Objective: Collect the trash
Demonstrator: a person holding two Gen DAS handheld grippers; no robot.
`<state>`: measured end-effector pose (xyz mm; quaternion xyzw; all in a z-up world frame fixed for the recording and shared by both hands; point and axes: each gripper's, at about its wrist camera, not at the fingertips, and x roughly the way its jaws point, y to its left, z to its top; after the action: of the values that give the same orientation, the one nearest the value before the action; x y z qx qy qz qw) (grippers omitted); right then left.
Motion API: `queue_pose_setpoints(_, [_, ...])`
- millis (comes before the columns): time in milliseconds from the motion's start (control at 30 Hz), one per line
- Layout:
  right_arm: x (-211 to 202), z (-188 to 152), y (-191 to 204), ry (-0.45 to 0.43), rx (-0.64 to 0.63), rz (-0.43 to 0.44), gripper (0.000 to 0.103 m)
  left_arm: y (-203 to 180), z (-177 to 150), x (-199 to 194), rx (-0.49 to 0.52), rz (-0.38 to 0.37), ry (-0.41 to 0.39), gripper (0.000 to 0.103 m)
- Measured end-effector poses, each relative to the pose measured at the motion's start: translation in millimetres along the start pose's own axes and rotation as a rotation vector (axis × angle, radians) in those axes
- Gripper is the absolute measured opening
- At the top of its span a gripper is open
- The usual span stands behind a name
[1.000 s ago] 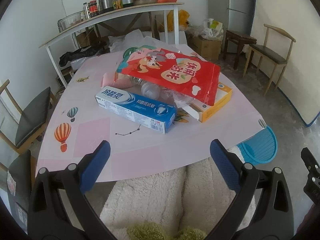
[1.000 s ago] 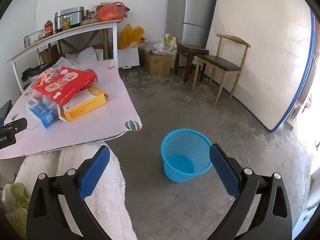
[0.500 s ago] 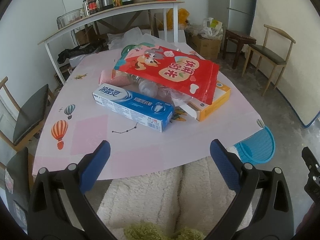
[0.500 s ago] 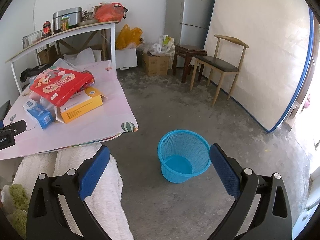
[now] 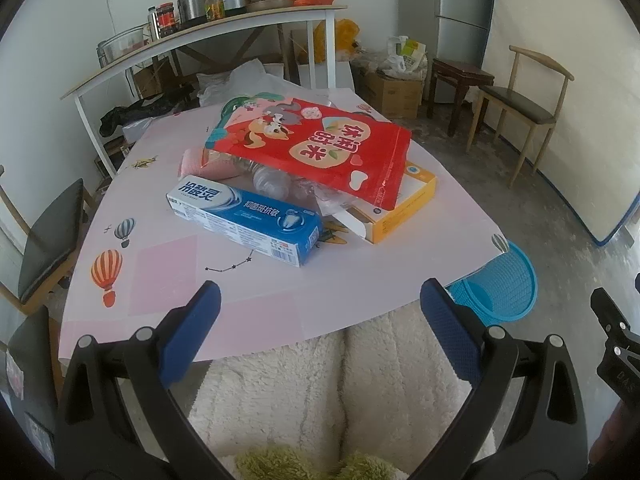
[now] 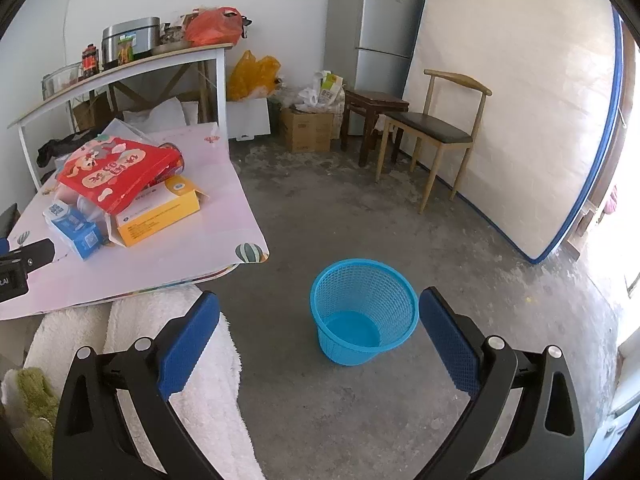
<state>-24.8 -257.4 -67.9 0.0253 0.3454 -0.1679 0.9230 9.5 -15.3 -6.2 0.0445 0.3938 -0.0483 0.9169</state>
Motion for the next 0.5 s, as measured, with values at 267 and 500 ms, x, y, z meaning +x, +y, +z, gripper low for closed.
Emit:
queue_pose_setpoints(267, [-3.3,1.5,1.3,-0.011,-0.005,-0.001,0.097,1.7,1.1,-2.2,-0.012,0.0,-0.002,0.096])
queue_pose_setpoints(500, [-5.6,3.7,4.1,-0.018,-0.011,-0.001,0.097,6.8,2.8,-2.2,-0.024,-0.002,0.004,0.096])
